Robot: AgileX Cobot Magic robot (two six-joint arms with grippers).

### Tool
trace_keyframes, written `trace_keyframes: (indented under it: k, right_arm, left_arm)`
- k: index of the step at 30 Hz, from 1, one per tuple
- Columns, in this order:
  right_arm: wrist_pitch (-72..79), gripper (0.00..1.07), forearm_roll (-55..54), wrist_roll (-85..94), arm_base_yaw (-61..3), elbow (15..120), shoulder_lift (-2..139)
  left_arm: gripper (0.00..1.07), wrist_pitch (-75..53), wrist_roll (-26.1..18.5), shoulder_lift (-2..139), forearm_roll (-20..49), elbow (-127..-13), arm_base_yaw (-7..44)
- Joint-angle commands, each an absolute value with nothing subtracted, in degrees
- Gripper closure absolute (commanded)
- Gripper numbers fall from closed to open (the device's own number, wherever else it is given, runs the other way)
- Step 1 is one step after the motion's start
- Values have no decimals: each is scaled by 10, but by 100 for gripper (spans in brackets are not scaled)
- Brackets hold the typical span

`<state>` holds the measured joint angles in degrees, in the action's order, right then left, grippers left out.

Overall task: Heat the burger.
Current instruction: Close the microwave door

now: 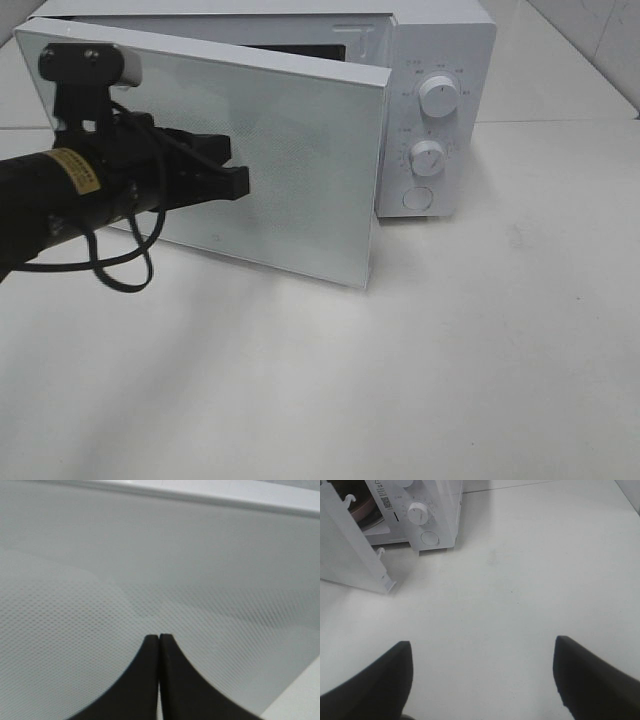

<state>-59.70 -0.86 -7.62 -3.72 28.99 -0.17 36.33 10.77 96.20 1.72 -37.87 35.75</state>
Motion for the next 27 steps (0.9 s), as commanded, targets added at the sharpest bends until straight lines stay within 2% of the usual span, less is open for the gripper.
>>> trace_keyframes:
  k: [1, 5, 11, 27]
  right_arm:
    - [-594, 32, -11, -70, -34, 290, -17]
    - [-594, 32, -11, -70, -34, 290, -17]
    - [-594, 32, -11, -70, -34, 290, -17]
    - [-594, 32, -11, -70, -34, 290, -17]
  left_arm:
    - [107, 355, 82, 983, 48, -422, 375]
    - [107, 354, 50, 1012, 80, -465, 387]
    - [107, 344, 33, 1050, 109, -528, 395]
    - [107, 324, 14, 1141, 132, -667, 395]
